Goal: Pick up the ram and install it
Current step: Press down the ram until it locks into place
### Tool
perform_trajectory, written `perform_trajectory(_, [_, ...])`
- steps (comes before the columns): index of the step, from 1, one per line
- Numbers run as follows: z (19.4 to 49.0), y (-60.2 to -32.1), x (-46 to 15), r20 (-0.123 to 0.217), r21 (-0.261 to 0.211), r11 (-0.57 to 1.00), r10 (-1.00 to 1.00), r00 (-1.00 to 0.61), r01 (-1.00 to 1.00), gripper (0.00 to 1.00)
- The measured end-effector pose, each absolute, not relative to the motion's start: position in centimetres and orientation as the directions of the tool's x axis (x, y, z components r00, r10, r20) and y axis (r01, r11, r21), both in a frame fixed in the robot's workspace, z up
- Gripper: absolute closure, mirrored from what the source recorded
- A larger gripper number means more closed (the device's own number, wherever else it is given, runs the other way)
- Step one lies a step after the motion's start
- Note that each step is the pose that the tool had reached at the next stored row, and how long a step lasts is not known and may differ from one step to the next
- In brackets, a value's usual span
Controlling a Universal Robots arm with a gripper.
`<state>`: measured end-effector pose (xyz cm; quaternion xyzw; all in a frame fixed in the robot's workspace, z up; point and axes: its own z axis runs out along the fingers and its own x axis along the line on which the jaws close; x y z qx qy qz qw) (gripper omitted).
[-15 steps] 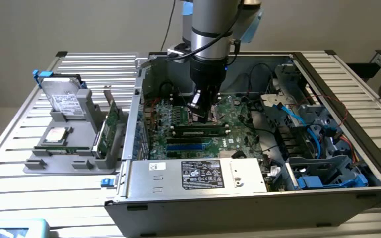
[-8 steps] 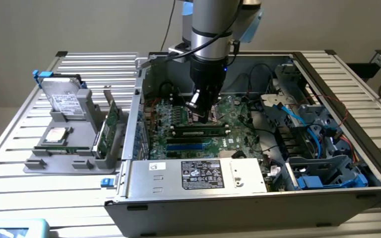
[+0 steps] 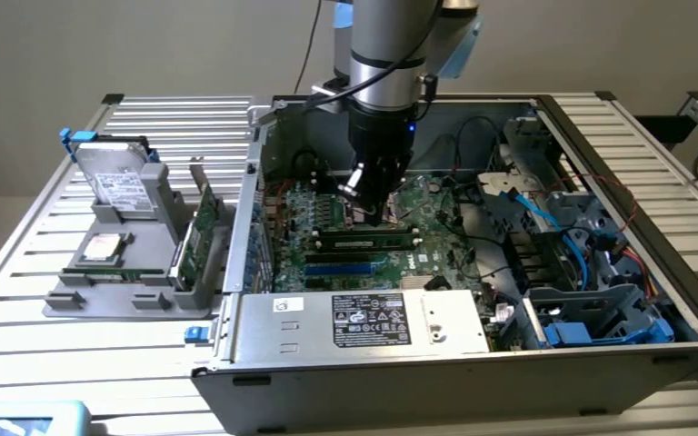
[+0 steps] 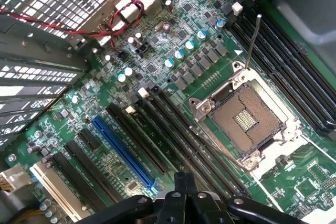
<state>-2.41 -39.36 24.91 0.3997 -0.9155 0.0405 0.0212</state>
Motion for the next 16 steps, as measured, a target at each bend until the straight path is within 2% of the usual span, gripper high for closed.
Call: perform_trajectory(16, [24.91, -39.36, -2.41, 0.05, -0.076, 0.789, -0.608, -0.792, -0.61, 0.89])
